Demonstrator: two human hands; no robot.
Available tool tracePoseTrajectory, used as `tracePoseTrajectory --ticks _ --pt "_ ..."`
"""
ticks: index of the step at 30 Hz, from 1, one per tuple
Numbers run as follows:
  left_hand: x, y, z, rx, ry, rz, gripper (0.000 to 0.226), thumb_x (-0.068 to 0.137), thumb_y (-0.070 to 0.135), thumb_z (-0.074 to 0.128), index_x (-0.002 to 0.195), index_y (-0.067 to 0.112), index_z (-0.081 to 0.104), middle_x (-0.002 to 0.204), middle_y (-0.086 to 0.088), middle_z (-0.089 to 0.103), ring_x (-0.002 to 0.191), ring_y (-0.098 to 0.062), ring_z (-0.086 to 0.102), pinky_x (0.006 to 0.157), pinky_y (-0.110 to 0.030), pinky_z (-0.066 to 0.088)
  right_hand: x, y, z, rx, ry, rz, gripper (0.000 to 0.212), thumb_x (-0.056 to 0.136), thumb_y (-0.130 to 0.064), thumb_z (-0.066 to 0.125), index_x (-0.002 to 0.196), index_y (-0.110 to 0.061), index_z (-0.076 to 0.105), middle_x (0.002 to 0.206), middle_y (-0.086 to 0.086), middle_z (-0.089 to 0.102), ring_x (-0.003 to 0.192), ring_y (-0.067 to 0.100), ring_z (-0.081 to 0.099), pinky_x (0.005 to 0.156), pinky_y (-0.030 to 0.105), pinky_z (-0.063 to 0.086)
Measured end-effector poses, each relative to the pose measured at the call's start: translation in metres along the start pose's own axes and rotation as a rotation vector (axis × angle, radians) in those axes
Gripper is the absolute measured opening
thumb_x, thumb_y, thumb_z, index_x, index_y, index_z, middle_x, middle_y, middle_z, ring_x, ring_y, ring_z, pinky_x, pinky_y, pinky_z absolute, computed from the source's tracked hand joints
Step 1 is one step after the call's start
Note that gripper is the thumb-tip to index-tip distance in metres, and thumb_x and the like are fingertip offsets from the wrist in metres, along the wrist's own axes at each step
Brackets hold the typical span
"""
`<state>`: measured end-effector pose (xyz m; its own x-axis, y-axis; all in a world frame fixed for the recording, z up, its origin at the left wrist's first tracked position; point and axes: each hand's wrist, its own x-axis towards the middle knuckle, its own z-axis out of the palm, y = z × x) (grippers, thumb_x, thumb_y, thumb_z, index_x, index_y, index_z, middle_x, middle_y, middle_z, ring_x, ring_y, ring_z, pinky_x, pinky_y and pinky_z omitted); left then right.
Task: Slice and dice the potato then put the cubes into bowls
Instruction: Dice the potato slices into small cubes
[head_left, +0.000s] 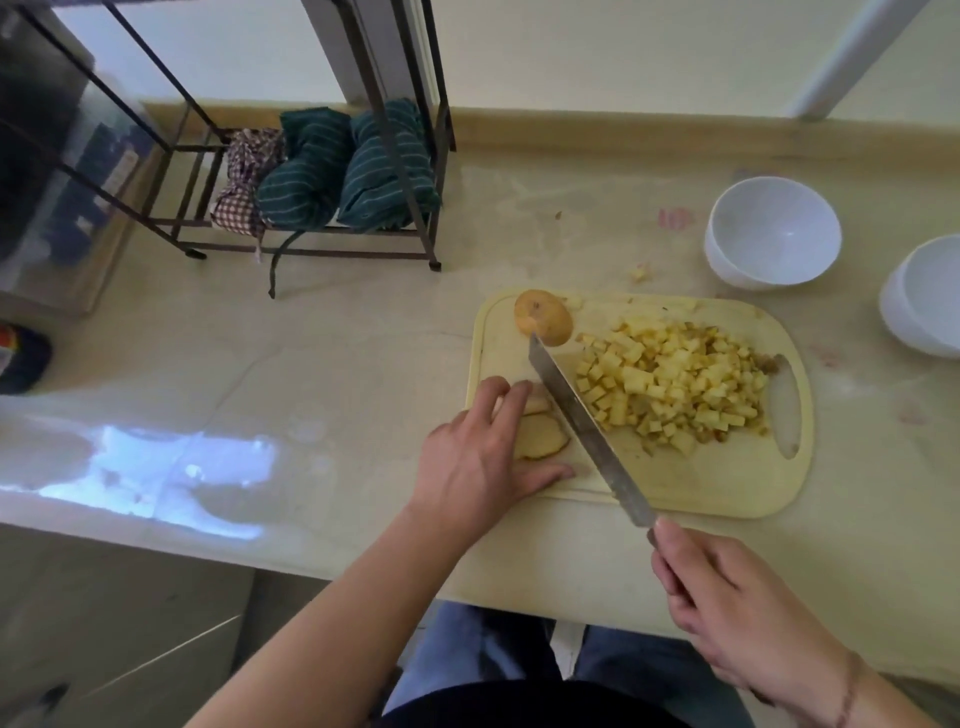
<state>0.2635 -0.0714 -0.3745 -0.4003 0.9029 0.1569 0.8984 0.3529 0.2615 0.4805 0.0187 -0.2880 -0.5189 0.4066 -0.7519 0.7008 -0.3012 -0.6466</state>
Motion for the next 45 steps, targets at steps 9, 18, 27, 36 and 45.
tracePoseTrajectory --ticks 9,18,27,36,45 --pt "-0.008 -0.029 0.009 -0.114 0.073 0.19 0.063 0.086 0.058 0.058 0.118 0.005 0.071 0.11 -0.001 0.047 0.068 -0.022 0.061 0.046 -0.028 0.048 0.001 0.003 0.025 -0.055 0.046 -0.069 0.053 0.087 -0.06 0.035 0.068 -0.01 0.039 0.048 -0.006 0.031 0.033 0.004 0.028 0.034 0.01 0.024" --pt "0.003 -0.006 0.014 -0.161 0.038 0.1 0.065 0.069 0.048 0.084 0.113 0.002 0.071 0.099 -0.012 0.063 0.055 -0.026 0.062 0.041 -0.026 0.044 0.004 -0.008 0.011 -0.04 0.032 -0.049 0.052 0.089 -0.056 0.035 0.07 -0.008 0.037 0.05 -0.001 0.025 0.036 0.007 0.02 0.034 0.013 0.02" --pt "0.0 -0.02 0.014 -0.068 0.091 0.141 0.068 0.08 0.073 0.059 0.11 0.014 0.07 0.093 -0.003 0.062 0.061 -0.022 0.063 0.039 -0.028 0.042 0.003 -0.006 0.008 -0.028 -0.018 -0.047 0.056 0.093 -0.051 0.034 0.074 0.002 0.035 0.05 -0.002 0.025 0.035 0.005 0.02 0.034 0.011 0.02" --pt "0.0 -0.02 0.014 -0.036 0.064 0.125 0.067 0.082 0.077 0.059 0.109 0.016 0.07 0.1 -0.002 0.063 0.076 -0.023 0.058 0.053 -0.033 0.048 0.004 -0.006 0.001 -0.062 -0.001 -0.045 0.053 0.092 -0.051 0.035 0.071 -0.002 0.037 0.051 -0.004 0.026 0.037 0.006 0.021 0.036 0.01 0.021" --pt "0.002 -0.005 0.024 -0.32 0.128 0.292 0.023 0.093 0.021 0.071 0.101 0.0 0.075 0.11 -0.016 0.069 0.103 -0.036 0.064 0.095 -0.042 0.051 -0.001 -0.001 0.003 -0.226 0.072 -0.145 0.074 0.07 -0.088 0.029 0.065 -0.016 0.042 0.046 -0.005 0.034 0.042 0.007 0.031 0.045 0.016 0.028"
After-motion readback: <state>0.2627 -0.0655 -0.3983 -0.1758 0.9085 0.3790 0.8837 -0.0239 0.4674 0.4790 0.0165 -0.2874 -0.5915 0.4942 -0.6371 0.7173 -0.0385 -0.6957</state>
